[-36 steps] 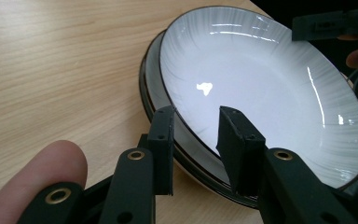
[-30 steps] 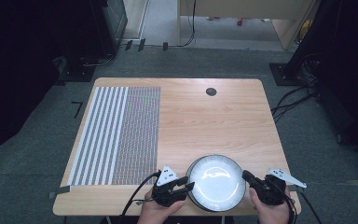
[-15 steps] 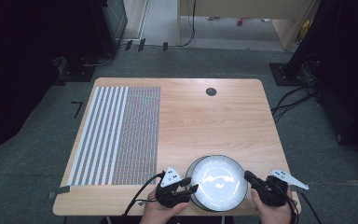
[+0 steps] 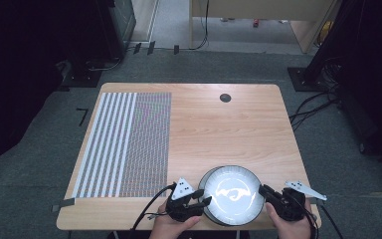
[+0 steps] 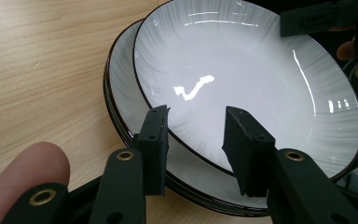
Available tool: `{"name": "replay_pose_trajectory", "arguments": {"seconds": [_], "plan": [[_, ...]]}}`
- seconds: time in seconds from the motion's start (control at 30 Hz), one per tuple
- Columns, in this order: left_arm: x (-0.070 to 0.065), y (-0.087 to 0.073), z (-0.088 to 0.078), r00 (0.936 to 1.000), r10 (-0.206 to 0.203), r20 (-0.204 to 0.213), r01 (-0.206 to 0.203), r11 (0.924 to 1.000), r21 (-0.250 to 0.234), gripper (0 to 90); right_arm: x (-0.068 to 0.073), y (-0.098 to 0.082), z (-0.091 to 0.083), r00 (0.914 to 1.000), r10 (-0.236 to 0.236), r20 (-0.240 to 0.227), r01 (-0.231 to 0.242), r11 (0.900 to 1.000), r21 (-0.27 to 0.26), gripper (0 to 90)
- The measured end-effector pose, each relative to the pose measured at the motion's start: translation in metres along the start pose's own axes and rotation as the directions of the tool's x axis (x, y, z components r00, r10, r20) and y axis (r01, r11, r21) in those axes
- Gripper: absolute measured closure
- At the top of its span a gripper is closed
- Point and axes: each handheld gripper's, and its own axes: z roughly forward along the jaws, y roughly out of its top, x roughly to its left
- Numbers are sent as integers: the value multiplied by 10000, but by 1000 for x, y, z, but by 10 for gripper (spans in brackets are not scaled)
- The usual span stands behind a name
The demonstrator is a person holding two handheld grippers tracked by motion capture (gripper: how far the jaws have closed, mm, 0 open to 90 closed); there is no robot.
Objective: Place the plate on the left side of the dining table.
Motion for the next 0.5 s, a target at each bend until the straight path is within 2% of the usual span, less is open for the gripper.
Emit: {"name": "replay_pose_trajectory", "arguments": {"seconds": [0.1, 0.23, 0.33, 0.5], "plan": [[0, 0, 0, 10000, 11, -11, -11, 10000, -10, 608, 1, -2, 0, 9995, 302, -104, -298, 9987, 423, 769], [-1, 0, 0, 10000, 79, -59, -79, 10000, -23, 604, 3, -3, 3, 9991, 420, -6, -418, 9962, 759, 770], [-1, 0, 0, 10000, 73, -54, -73, 10000, -27, 604, 1, -3, 5, 9974, 691, -204, -667, 9925, 1022, 774], [-1, -1, 0, 10000, 72, -55, -72, 10000, -45, 603, -2, -4, 6, 9918, 1190, -458, -1135, 9876, 1086, 799]]}}
